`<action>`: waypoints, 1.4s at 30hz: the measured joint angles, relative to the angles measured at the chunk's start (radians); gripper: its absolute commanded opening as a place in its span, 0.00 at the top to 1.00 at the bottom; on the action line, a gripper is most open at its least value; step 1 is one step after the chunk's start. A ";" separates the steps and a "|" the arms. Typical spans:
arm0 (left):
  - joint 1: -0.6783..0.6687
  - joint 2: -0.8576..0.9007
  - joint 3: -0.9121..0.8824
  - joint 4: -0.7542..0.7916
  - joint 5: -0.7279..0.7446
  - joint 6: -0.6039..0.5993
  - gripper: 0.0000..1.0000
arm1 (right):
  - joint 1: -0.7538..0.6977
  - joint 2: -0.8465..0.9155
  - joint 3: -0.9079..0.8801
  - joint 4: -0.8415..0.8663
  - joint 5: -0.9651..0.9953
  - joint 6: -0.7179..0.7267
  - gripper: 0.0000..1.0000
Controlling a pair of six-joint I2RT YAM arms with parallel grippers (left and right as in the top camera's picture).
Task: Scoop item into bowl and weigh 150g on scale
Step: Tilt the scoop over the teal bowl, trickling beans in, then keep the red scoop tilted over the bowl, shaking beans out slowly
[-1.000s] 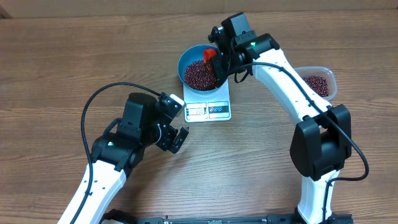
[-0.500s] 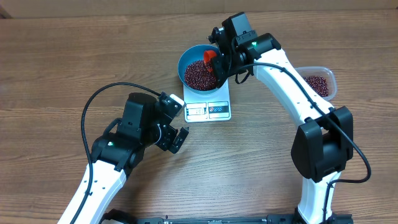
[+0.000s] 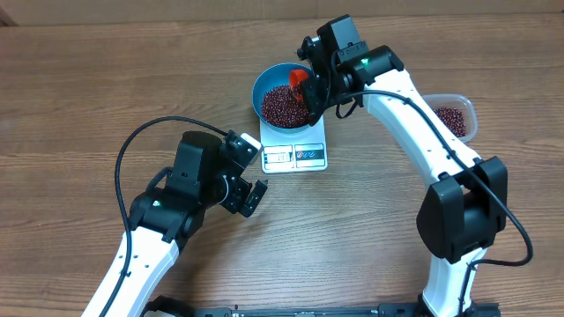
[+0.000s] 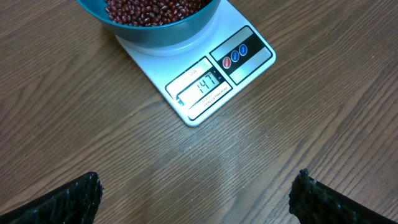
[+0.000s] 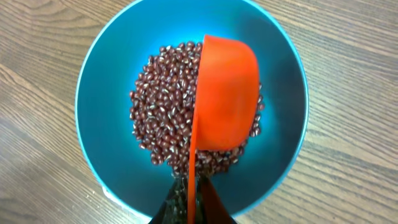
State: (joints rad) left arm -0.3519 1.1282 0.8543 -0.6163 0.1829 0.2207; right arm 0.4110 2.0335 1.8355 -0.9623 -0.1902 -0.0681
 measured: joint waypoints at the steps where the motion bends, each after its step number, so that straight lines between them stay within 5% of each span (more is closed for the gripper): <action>1: 0.000 0.000 0.000 0.000 0.000 0.000 0.00 | 0.002 -0.002 0.000 -0.003 0.007 -0.002 0.96; 18: 0.000 0.000 0.000 0.000 0.000 0.000 0.00 | 0.095 -0.007 0.000 -0.018 0.220 -0.023 0.96; 42: 0.000 0.000 0.000 0.000 0.000 0.000 0.01 | -0.011 -0.029 0.000 -0.044 -0.129 -0.030 0.96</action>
State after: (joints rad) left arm -0.3519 1.1282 0.8543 -0.6163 0.1829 0.2207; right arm 0.3996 2.0048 1.8355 -1.0061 -0.3187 -0.0982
